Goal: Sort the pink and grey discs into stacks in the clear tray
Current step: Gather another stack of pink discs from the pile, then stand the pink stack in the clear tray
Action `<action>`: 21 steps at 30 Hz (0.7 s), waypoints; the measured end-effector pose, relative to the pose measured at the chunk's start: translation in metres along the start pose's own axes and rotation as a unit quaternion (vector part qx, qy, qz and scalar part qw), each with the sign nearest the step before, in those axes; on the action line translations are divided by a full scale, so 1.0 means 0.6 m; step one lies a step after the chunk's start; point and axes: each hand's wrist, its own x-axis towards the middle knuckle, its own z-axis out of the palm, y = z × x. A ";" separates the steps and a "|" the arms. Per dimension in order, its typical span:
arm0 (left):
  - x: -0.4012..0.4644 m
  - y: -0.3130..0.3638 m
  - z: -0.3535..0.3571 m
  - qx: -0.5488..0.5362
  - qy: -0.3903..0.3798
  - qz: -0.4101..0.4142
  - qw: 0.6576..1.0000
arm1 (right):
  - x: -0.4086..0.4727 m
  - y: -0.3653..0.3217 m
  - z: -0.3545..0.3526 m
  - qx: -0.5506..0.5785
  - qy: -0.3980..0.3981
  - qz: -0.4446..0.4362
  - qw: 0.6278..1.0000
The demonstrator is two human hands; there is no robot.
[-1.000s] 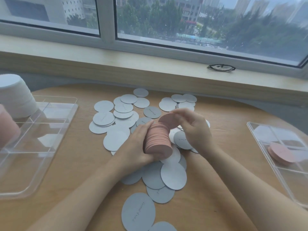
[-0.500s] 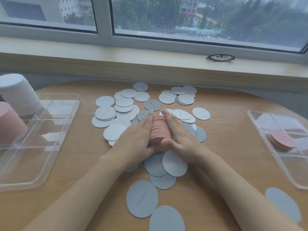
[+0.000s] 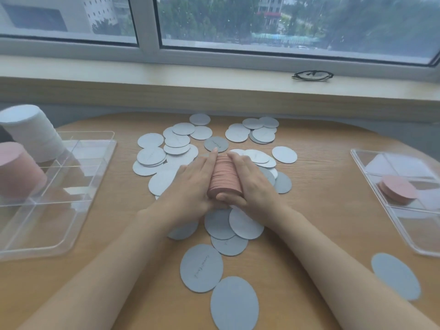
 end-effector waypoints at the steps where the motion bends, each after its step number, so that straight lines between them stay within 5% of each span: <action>1: -0.002 0.004 -0.007 -0.010 0.009 0.004 1.000 | -0.002 -0.004 -0.004 0.009 0.016 -0.001 1.000; 8: -0.107 -0.012 -0.044 -0.140 0.028 -0.047 0.989 | -0.024 -0.095 -0.007 0.077 -0.051 0.000 0.996; 21: -0.269 -0.064 -0.046 -0.114 0.023 -0.154 0.981 | -0.027 -0.203 0.092 0.061 -0.177 -0.062 0.980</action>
